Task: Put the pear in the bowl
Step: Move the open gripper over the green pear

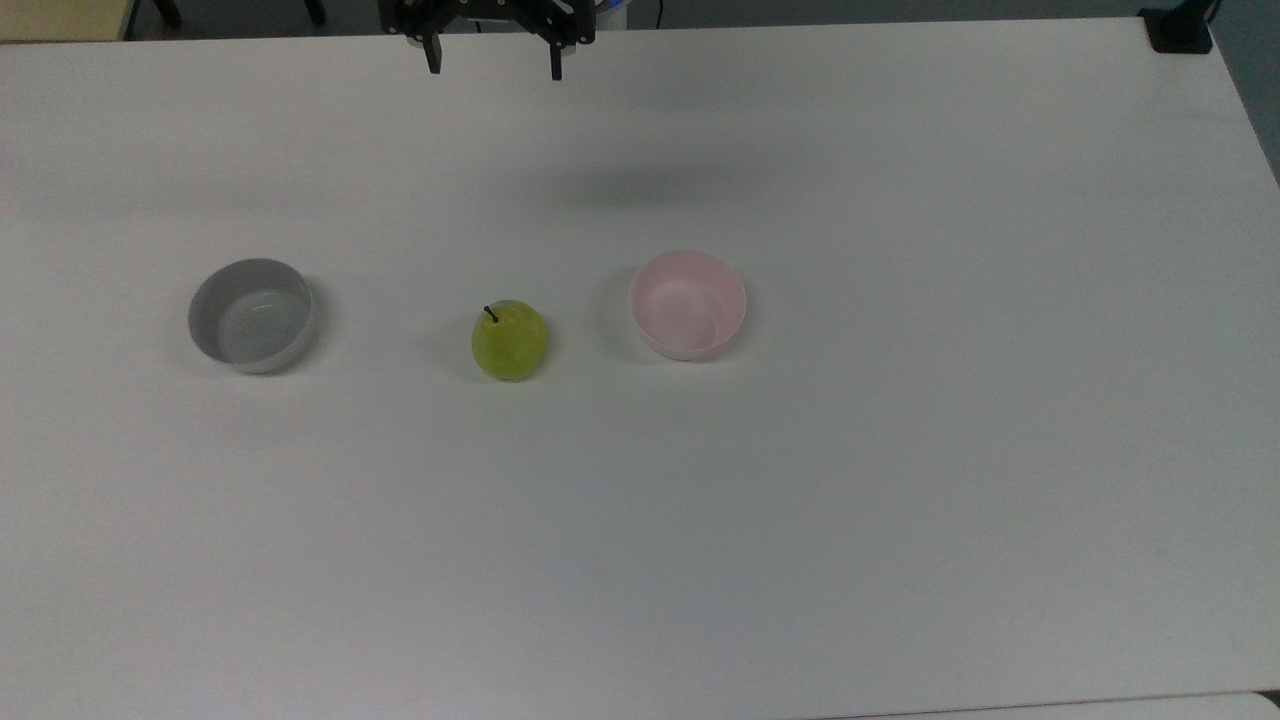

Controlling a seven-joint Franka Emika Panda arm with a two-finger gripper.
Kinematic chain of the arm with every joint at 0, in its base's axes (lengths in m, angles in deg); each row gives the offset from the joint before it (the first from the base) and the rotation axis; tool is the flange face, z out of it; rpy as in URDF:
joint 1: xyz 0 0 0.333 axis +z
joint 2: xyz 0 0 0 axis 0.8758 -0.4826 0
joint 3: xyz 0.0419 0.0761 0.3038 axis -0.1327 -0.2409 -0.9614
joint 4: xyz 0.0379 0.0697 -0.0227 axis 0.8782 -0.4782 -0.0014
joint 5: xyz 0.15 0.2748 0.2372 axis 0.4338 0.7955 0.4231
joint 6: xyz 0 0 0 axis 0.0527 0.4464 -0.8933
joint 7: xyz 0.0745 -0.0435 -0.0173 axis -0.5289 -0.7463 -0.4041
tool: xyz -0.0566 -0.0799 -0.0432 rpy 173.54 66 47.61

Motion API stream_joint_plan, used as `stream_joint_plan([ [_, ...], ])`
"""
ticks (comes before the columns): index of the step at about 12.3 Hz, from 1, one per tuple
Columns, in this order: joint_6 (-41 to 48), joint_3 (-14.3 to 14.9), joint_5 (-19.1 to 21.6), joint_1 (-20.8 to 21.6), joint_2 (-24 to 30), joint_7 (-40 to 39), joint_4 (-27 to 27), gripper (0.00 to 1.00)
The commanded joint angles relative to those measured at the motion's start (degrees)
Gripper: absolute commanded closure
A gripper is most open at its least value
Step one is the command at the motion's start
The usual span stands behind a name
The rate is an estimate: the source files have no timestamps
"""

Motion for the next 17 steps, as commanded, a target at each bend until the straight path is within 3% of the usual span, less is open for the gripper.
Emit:
stream_joint_plan([
  [1, 1.32, 0.18, -0.7, -0.1, 0.68, -2.44, -0.22, 0.0],
  [10, -2.45, 0.62, -0.44, -0.28, -0.47, -2.71, -0.05, 0.0],
  [17, -8.08, 0.71, 0.17, -1.24, -5.21, -5.17, 1.52, 0.0],
])
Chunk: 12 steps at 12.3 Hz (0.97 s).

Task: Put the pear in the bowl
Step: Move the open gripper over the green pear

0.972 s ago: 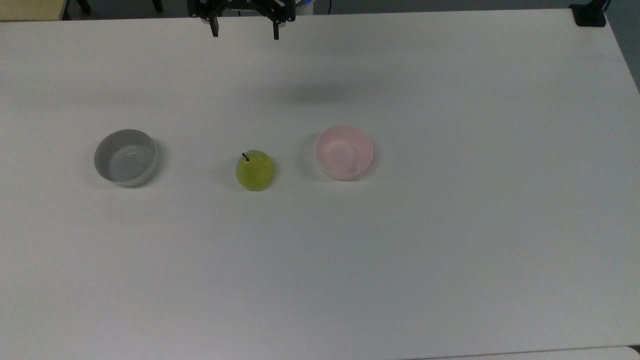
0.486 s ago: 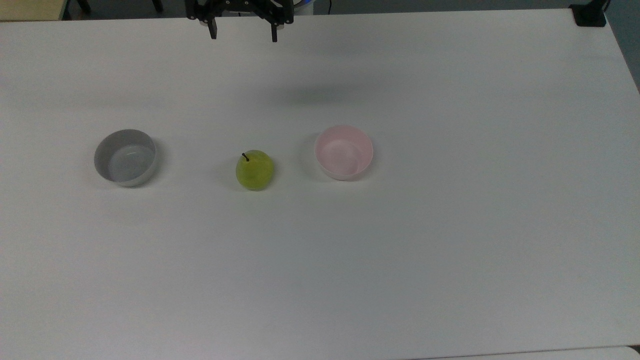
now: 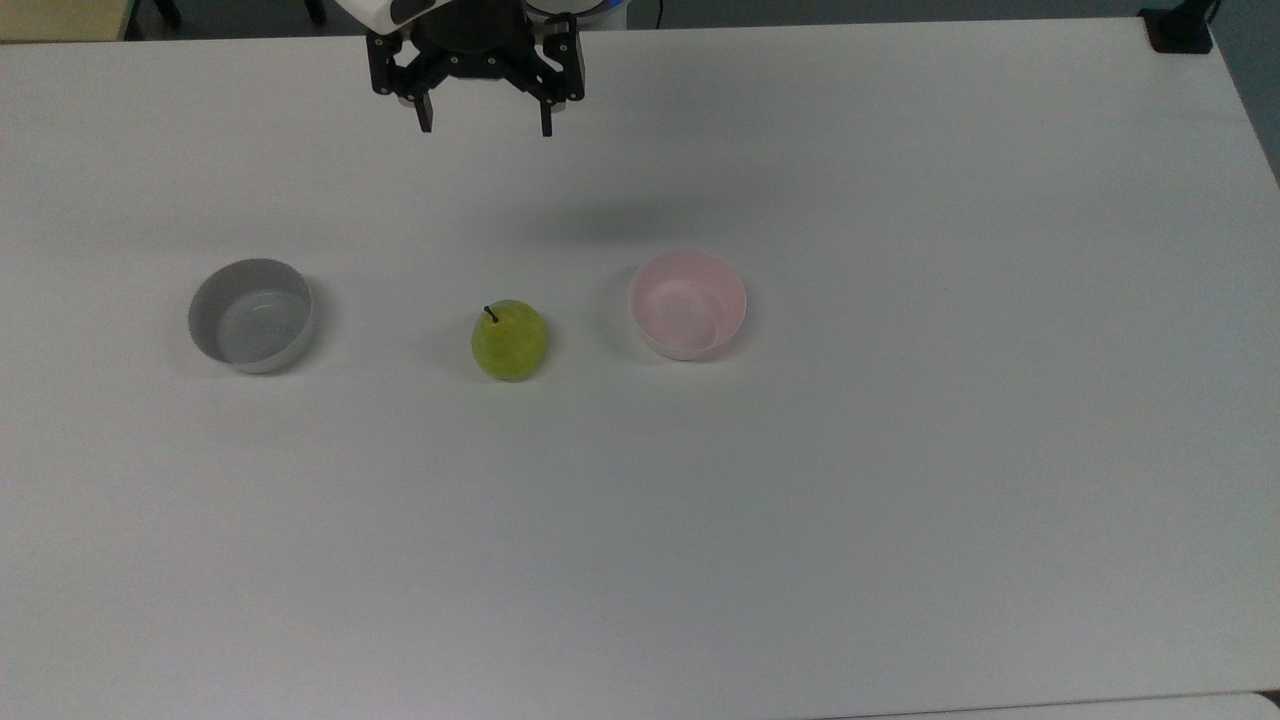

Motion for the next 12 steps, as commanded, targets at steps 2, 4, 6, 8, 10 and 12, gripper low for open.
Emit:
stream_joint_plan([
  [2, -1.5, 0.15, 0.19, -1.21, -3.58, -3.39, 1.98, 0.0],
  [4, -5.62, -0.29, -0.34, -1.03, -5.16, -3.3, 1.2, 0.0],
  [6, -7.38, -0.29, -0.69, -0.94, -7.53, -3.3, 0.32, 0.0],
  [8, -11.59, -0.29, -2.17, -0.86, -8.85, -3.21, -2.48, 0.0],
  [10, -16.69, -0.29, -2.88, -0.68, -10.35, -3.12, -5.56, 0.0],
  [12, -18.46, -0.29, -3.76, -0.59, -12.98, -2.69, -5.93, 0.0],
])
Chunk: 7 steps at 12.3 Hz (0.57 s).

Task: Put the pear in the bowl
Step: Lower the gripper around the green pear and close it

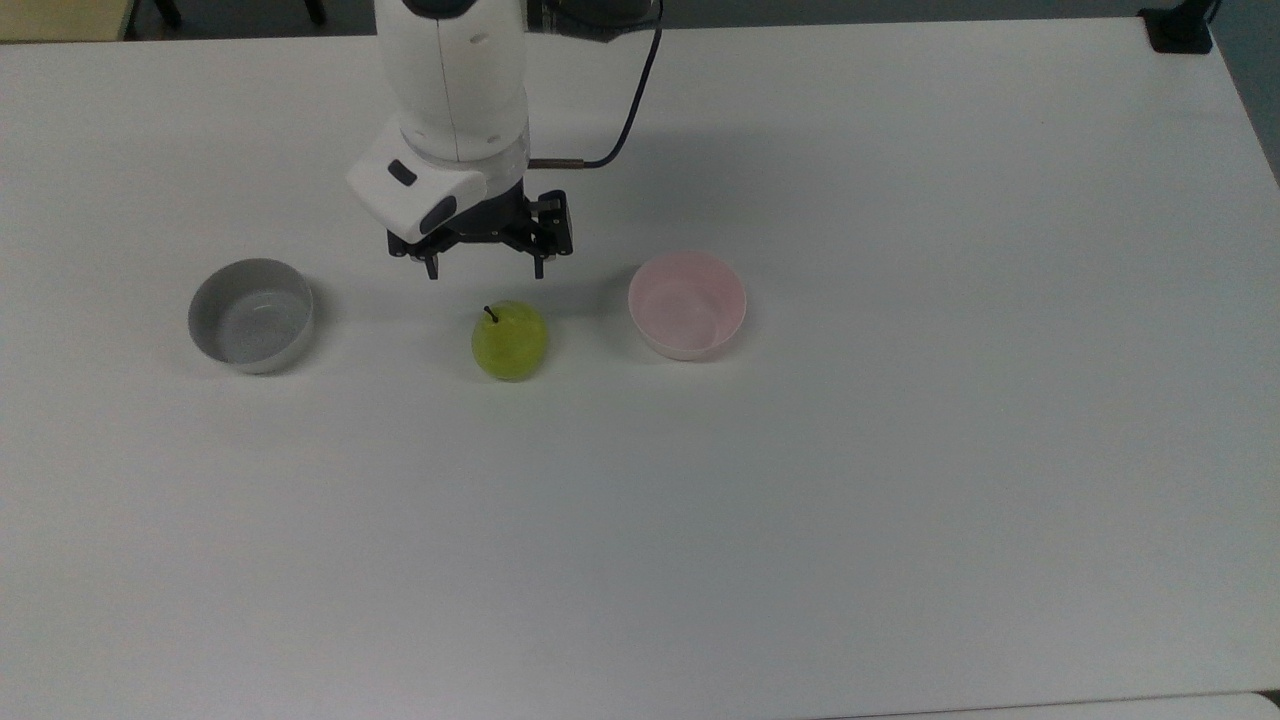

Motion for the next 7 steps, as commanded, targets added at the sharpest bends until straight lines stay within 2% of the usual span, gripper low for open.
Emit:
stream_joint_plan([
  [1, -4.52, 0.11, -1.4, 0.5, -2.59, -0.31, -1.83, 0.0],
  [7, -7.08, 0.11, -1.49, 1.2, -6.99, -0.22, -2.0, 0.0],
])
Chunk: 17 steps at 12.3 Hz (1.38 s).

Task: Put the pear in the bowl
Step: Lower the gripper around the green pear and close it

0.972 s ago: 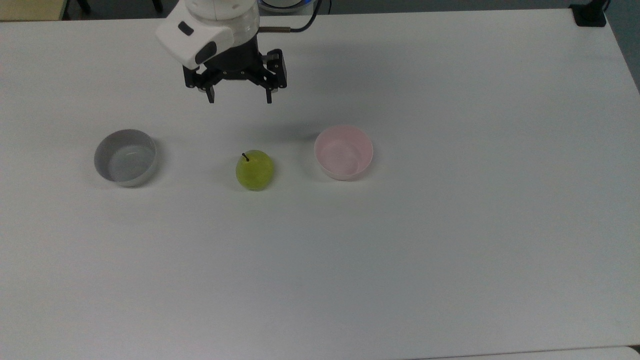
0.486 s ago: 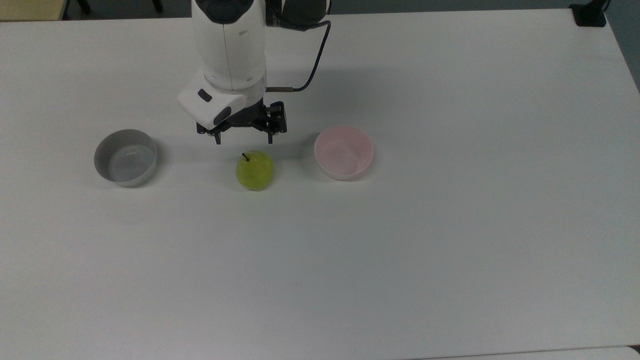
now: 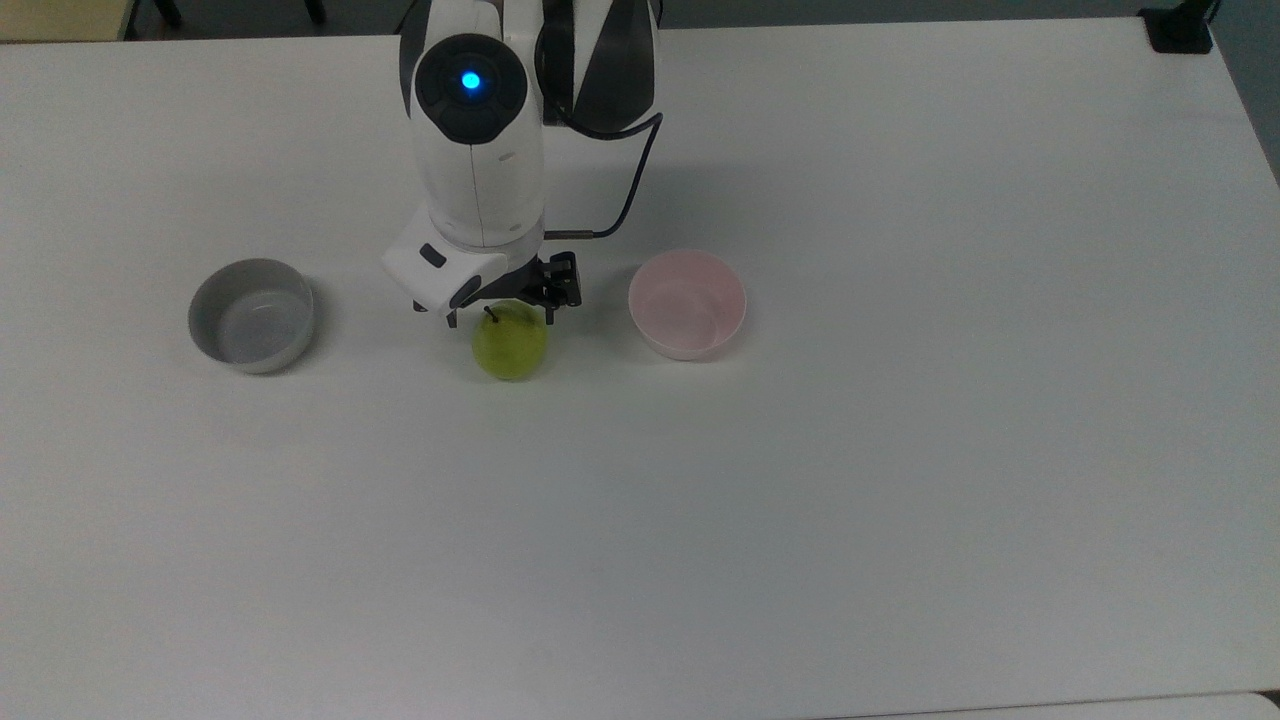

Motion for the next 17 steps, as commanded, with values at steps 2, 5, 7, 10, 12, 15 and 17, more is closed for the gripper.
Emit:
stream_joint_plan([
  [2, -3.53, 0.13, -0.81, 0.81, -0.64, -0.22, -1.52, 0.0],
  [5, -6.09, 0.13, -1.51, 0.9, -1.16, 1.0, -2.93, 0.0],
  [7, -6.09, 0.13, -2.04, 0.9, -1.25, 1.1, -3.01, 0.0],
  [10, -6.0, 0.13, -2.04, 0.9, -1.17, 1.1, -2.93, 0.27],
  [12, -5.04, 0.13, -2.13, 0.99, -0.38, 1.01, -2.58, 0.33],
  [15, -0.57, -0.05, -1.96, 0.99, 3.48, 1.18, -2.31, 0.33],
  [17, 3.46, -0.05, -1.87, 0.99, 4.02, 1.53, 0.66, 0.34],
])
